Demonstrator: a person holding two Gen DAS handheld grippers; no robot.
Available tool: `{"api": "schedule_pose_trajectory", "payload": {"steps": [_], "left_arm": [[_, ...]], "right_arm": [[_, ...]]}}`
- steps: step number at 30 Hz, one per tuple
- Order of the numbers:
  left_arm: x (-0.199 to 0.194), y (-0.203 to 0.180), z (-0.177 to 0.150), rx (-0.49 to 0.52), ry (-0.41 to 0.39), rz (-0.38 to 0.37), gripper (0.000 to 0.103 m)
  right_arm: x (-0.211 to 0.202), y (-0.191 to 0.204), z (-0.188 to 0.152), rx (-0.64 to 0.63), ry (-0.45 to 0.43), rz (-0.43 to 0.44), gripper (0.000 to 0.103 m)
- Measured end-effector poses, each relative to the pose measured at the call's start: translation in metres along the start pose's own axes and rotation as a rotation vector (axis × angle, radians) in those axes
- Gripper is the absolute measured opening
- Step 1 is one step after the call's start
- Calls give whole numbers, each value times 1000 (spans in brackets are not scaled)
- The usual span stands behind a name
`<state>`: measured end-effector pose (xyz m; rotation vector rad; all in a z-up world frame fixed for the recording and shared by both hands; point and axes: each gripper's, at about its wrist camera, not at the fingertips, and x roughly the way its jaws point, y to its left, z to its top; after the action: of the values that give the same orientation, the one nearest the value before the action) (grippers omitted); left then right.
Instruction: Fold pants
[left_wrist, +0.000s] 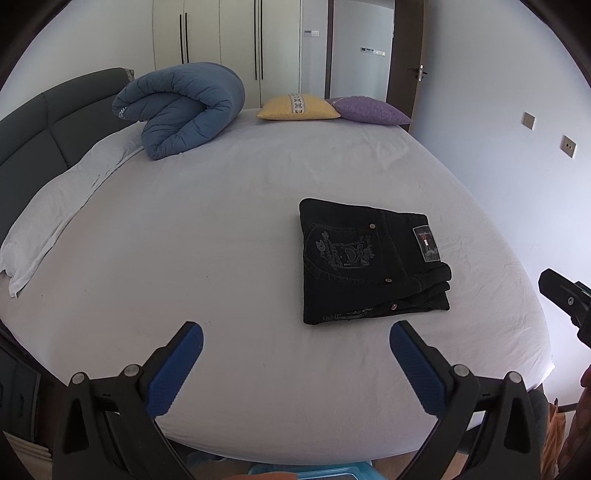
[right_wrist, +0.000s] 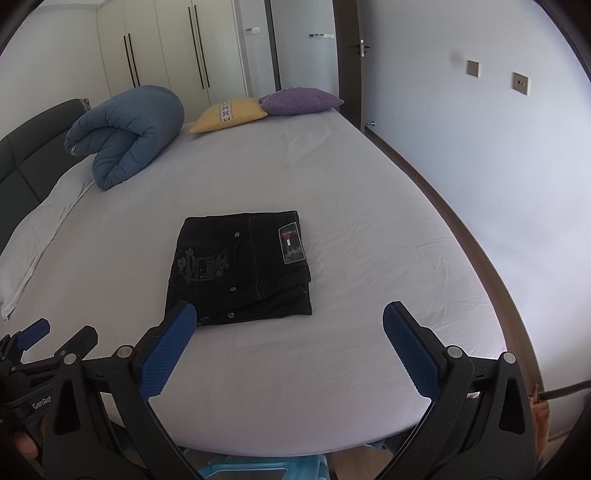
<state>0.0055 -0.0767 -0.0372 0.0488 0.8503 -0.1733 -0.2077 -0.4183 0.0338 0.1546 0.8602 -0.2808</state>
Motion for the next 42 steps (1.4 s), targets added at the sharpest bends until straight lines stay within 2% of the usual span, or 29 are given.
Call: {"api": "schedule_pose_trajectory", "payload": {"steps": [16, 42], "left_arm": [[0, 0, 0, -8, 5, -5, 103], [4, -3, -2, -7, 15, -10, 103]], "right_arm": [[1, 21, 0, -29, 3, 7, 103], [-5, 27, 1, -43, 10, 9, 103]]}}
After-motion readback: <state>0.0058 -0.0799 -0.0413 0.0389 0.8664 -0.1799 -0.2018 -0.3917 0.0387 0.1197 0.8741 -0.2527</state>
